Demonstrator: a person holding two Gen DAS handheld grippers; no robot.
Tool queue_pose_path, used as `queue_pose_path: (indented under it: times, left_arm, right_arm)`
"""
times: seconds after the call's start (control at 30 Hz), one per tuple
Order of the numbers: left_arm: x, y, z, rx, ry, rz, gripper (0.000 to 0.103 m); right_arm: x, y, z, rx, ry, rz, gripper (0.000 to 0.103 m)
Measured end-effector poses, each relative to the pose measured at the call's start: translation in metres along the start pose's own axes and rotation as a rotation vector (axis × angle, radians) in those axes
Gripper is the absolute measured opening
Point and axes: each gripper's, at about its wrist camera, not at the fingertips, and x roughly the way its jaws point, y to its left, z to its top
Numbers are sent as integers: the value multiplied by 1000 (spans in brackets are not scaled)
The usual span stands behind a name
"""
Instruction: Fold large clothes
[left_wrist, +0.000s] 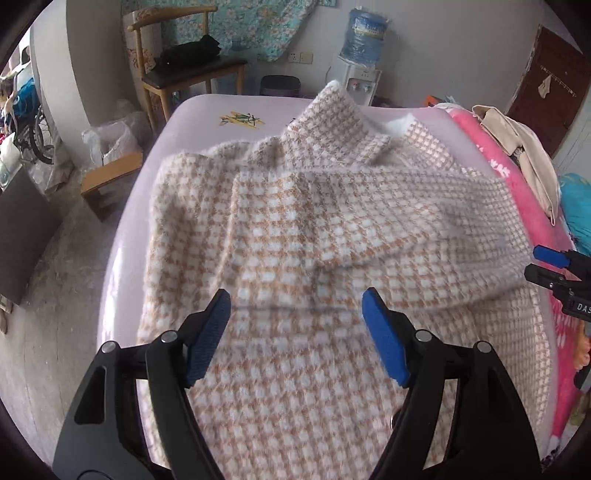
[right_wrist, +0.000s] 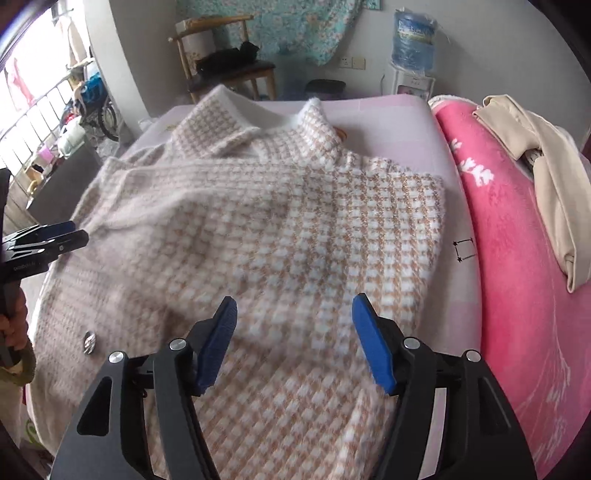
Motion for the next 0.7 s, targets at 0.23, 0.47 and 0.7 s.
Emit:
queue_pose_path:
  times: [0.23, 0.47, 0.7]
  left_arm:
    - [-87, -7, -91, 55, 12, 8, 84]
    - [-111, -25, -188, 29, 29, 64, 87]
    - [-82, -45, -238, 39, 75, 144, 90]
  right_arm:
    - [-75, 57, -103, -83, 1, 64, 72]
    - [-86, 102, -187, -68, 51, 46, 72]
    - [-62, 113, -225, -13, 100, -46, 74]
